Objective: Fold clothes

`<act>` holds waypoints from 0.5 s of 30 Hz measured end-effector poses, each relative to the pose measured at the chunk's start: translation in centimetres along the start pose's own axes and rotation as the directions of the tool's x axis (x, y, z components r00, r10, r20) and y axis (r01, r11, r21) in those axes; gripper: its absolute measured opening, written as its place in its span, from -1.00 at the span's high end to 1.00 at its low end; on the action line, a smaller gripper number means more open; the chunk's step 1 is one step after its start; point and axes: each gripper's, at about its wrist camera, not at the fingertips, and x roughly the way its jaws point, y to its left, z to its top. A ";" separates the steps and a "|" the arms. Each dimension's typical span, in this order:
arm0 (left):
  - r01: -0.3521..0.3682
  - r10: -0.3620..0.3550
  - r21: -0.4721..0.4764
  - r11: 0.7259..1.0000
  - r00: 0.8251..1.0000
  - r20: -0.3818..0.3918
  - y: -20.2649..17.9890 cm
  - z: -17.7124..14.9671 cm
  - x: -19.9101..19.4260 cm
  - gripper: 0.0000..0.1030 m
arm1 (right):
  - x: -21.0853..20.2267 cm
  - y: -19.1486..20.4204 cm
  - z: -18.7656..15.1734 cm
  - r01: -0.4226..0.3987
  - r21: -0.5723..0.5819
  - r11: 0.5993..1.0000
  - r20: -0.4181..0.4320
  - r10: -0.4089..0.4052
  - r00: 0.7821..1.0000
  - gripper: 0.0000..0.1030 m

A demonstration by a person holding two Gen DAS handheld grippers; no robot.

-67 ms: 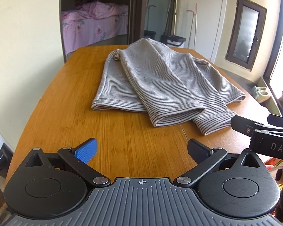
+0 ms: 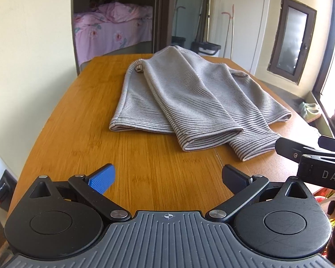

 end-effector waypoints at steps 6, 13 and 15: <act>-0.019 0.019 -0.003 1.000 1.000 -0.001 -0.5 -0.4 -0.3 -1.00 | 0.9 1.0 -0.2 0.023 -0.054 0.998 -0.034 -0.025 0.999 -1.00; -0.034 0.034 -0.002 0.999 0.999 -0.020 -0.3 -0.3 -0.6 -1.00 | 0.8 0.1 -0.7 -0.020 0.014 1.000 -0.048 0.021 0.999 -1.00; -0.039 0.039 -0.003 0.999 0.999 -0.029 -0.3 -0.2 -0.3 -1.00 | 1.0 0.2 -0.7 -0.017 0.017 1.000 -0.054 0.018 0.998 -1.00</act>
